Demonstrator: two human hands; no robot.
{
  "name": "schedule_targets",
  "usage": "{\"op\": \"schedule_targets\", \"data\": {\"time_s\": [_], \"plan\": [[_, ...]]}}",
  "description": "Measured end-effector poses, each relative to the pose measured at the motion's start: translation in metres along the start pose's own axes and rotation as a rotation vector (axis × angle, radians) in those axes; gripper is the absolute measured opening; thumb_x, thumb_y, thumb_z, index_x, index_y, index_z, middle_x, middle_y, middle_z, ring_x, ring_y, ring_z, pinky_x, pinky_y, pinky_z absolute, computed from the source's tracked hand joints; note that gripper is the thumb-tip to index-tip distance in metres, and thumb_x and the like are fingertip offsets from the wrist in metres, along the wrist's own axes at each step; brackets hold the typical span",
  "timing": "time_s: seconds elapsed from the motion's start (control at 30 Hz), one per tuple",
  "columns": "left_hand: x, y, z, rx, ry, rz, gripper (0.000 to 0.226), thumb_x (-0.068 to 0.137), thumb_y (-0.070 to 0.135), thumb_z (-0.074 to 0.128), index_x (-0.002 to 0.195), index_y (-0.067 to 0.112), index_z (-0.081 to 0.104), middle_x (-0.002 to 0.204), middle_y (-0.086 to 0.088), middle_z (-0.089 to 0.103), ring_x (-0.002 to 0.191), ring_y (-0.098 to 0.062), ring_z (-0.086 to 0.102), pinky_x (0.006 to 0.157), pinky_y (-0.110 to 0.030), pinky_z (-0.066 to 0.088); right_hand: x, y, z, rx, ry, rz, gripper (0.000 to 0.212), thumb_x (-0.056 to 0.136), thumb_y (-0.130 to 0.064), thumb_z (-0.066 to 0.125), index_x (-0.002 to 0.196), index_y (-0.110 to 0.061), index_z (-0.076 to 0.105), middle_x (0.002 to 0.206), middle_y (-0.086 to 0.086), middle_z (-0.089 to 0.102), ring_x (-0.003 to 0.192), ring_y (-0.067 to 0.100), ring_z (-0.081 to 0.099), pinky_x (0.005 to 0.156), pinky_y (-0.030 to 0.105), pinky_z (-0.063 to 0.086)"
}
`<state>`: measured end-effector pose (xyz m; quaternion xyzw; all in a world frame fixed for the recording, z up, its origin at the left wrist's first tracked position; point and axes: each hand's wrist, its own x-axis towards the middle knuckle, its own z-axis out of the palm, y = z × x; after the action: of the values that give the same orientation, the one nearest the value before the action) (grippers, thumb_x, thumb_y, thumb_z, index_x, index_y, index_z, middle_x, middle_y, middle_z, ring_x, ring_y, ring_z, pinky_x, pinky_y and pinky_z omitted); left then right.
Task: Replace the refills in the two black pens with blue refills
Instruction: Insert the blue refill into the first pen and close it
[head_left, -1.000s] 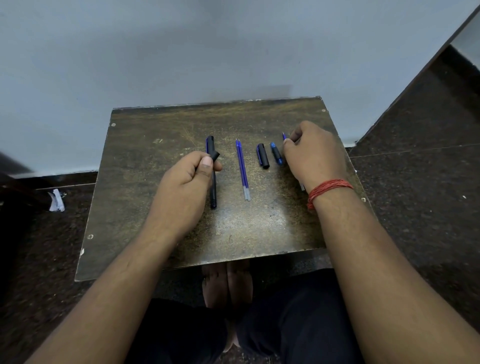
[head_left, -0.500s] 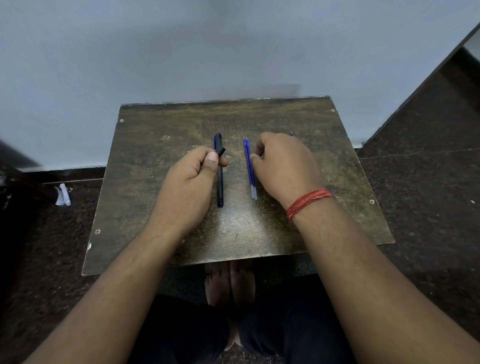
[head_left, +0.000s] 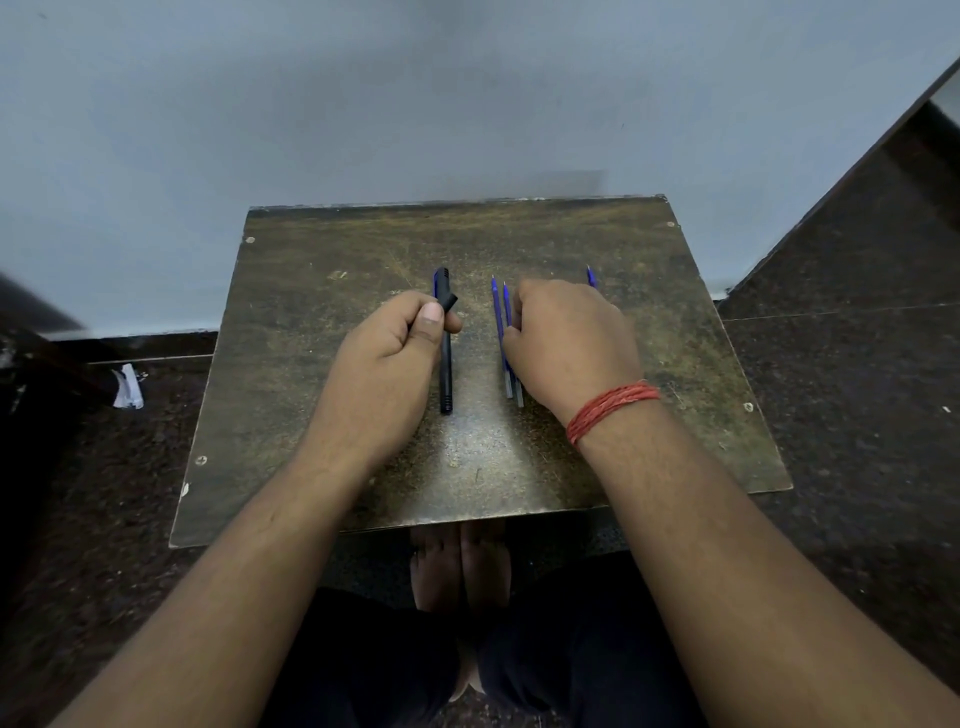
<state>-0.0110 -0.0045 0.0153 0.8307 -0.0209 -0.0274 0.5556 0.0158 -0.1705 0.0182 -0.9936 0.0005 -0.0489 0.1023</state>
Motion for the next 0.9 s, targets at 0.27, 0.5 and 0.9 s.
{"op": "schedule_targets", "data": {"time_s": [0.27, 0.5, 0.9], "plan": [[-0.001, 0.003, -0.001, -0.002, 0.009, 0.008, 0.035, 0.099, 0.043, 0.038, 0.096, 0.024, 0.067, 0.052, 0.020, 0.047, 0.054, -0.003, 0.039, 0.060, -0.033, 0.030, -0.004, -0.004, 0.000, -0.104, -0.006, -0.017, 0.006, 0.088, -0.022, 0.053, 0.082, -0.024, 0.052, 0.088, 0.004, 0.067, 0.090, 0.031, 0.065, 0.072, 0.039, 0.032], [-0.002, 0.004, -0.002, -0.009, 0.006, 0.012, 0.033, 0.101, 0.041, 0.038, 0.095, 0.025, 0.067, 0.052, 0.020, 0.047, 0.052, -0.002, 0.038, 0.059, -0.032, 0.029, -0.003, -0.006, 0.002, -0.104, -0.065, 0.025, 0.036, 0.089, -0.023, 0.057, 0.064, -0.019, 0.031, 0.062, -0.002, 0.031, 0.068, 0.027, 0.046, 0.067, 0.037, 0.038], [-0.001, 0.006, -0.002, 0.010, 0.015, -0.009, 0.030, 0.109, 0.030, 0.041, 0.097, 0.023, 0.067, 0.053, 0.022, 0.050, 0.050, 0.002, 0.041, 0.058, -0.030, 0.029, 0.000, -0.012, -0.022, 0.399, -0.006, 0.152, 0.021, 0.076, -0.032, 0.060, 0.069, -0.013, 0.058, 0.065, 0.000, 0.063, 0.064, 0.017, 0.058, 0.055, 0.027, 0.046]]}}
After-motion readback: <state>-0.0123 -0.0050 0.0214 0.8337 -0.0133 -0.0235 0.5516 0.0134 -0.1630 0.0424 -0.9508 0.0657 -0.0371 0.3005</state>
